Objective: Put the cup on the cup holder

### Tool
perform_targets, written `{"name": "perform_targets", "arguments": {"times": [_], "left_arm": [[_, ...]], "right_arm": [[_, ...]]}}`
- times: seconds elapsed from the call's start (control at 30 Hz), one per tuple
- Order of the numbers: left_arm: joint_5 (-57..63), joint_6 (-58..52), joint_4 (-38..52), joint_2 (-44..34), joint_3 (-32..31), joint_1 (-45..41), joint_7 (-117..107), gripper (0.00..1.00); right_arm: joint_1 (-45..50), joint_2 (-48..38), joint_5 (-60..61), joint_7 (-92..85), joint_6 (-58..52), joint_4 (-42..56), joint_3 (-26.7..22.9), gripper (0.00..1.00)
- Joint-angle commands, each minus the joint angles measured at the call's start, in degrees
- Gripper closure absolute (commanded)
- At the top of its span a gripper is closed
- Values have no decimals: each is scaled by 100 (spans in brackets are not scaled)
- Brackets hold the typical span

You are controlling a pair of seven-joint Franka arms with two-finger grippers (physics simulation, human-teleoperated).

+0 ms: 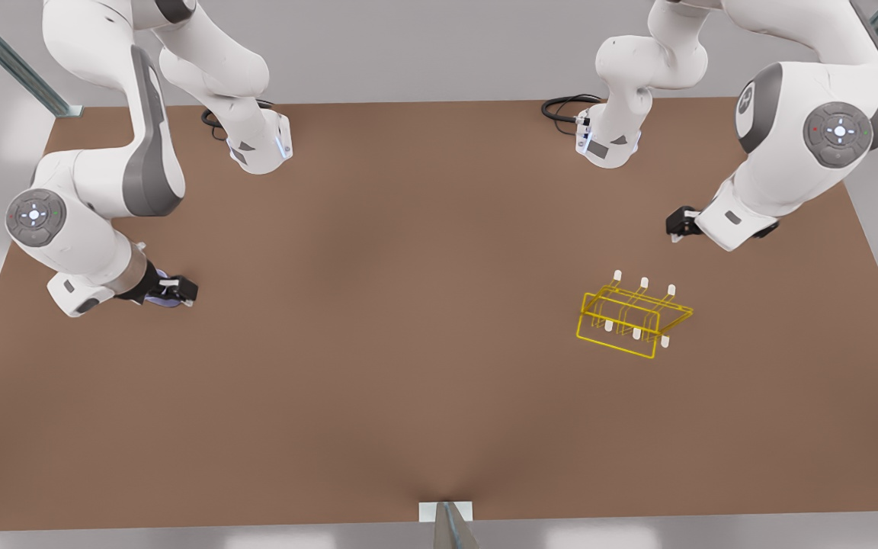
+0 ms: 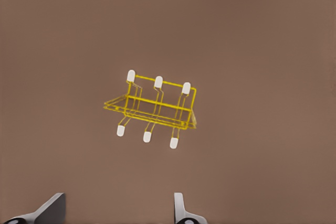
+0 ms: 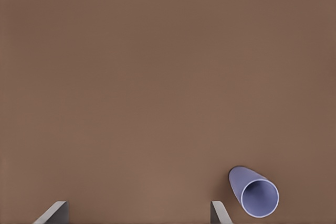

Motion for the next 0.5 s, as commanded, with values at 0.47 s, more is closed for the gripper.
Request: {"name": "perform_targets", "arguments": {"times": [0.47], "left_arm": [[-7,15,-7,179,0,-29,87,0]], "right_arm": [[-1309,-1545,291,-1253,1403,-3437,23,0]]}}
